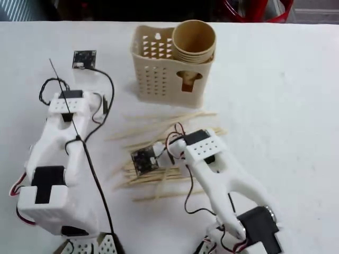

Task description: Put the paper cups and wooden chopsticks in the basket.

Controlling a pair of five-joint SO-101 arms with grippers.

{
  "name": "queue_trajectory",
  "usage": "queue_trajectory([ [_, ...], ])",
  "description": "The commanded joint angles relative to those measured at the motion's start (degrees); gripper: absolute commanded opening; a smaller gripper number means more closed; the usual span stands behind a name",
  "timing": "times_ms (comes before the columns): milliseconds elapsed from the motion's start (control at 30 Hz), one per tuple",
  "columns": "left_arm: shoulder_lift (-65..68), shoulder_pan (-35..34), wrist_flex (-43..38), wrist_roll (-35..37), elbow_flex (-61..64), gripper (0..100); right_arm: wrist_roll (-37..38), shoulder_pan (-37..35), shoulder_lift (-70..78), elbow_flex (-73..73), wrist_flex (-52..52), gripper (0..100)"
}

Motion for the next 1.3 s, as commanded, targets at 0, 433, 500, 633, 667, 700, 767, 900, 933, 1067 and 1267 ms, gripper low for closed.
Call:
queue_trajectory([
  [0, -3.38, 0.13, -1.14, 0.26, -1.76, 10, 0.53, -0.13, 1.1, -0.88, -1.89, 17.8],
  [433, -3.38, 0.13, -0.97, 0.26, -1.67, 10, -22.07, -0.84, 5.41, -6.68, -3.56, 1.7],
  [500, -3.38, 0.13, -1.05, 0.26, -1.49, 10, -24.18, -0.13, 5.32, -8.7, -2.68, 1.7],
  [633, -3.38, 0.13, -1.05, 0.26, -1.49, 10, -24.44, 1.19, 5.32, -13.8, 5.58, 1.7],
  [667, -3.38, 0.13, -1.05, 0.26, -1.58, 10, -24.7, 1.19, 5.32, -15.03, 7.25, 1.7],
  [700, -3.38, 0.13, -1.05, 0.26, -1.67, 10, -24.88, 1.19, 5.23, -16.09, 8.48, 1.7],
  [767, -3.38, 0.13, -1.05, 0.26, -1.67, 10, -26.02, 1.36, 4.53, -17.76, 9.89, 1.7],
  [900, -3.38, 0.13, -1.05, 0.26, -1.67, 10, -32.18, 1.45, -1.01, -19.34, 10.07, 1.7],
  [933, -3.38, 0.13, -1.05, 0.26, -1.67, 10, -33.41, 1.36, -3.03, -19.34, 10.07, 1.7],
  [1067, -3.38, 0.13, -1.05, 0.26, -1.67, 10, -40.09, 1.63, -11.74, -19.25, 10.15, 1.7],
  [1267, -3.38, 0.13, -1.05, 0.26, -1.67, 10, -49.32, 4.44, -23.25, -20.22, 8.4, 1.7],
])
